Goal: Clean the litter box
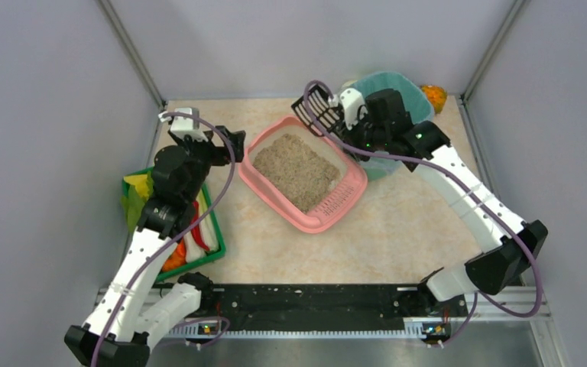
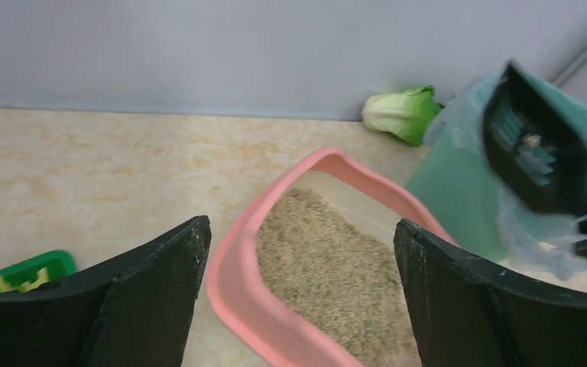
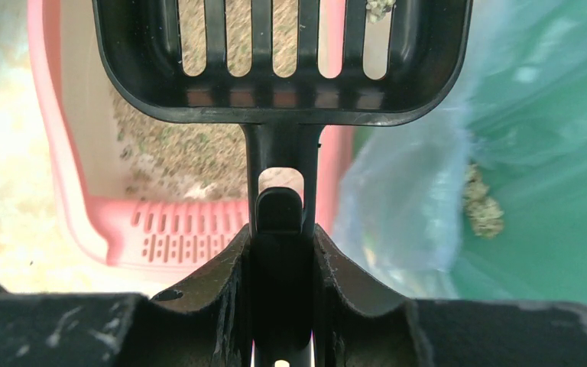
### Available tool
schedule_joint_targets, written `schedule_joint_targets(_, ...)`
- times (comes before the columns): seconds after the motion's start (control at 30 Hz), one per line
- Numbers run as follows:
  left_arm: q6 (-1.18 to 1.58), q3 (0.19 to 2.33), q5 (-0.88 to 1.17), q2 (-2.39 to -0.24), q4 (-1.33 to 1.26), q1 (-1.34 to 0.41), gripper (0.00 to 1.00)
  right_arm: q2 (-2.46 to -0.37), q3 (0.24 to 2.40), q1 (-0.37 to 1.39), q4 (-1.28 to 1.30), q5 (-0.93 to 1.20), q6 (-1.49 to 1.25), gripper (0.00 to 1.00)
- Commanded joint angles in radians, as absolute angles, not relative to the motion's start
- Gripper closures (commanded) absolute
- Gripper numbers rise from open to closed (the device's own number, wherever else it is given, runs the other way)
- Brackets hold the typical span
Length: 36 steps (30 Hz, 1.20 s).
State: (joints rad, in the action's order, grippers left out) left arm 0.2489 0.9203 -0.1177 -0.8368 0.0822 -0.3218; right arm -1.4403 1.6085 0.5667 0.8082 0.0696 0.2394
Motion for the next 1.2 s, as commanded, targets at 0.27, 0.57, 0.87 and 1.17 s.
schedule_joint_targets(0.27,0.516,1.191,0.365,-1.160,0.115,-0.324,0.13,-1.394,1.354,0.680,0.615,0.126,0.292,1.00)
schedule_joint_targets(0.57,0.530,1.347,0.501,-1.369,0.236,-0.324,0.29,-1.368,1.297,0.690,0.532,0.178,0.289,1.00)
schedule_joint_targets(0.87,0.504,1.418,0.561,-1.480,0.349,-0.312,0.56,-1.354,1.284,0.696,0.516,0.181,0.293,1.00)
schedule_joint_targets(1.17,0.530,1.428,0.584,-1.506,0.345,-0.301,1.00,-1.338,1.265,0.696,0.487,0.177,0.273,1.00)
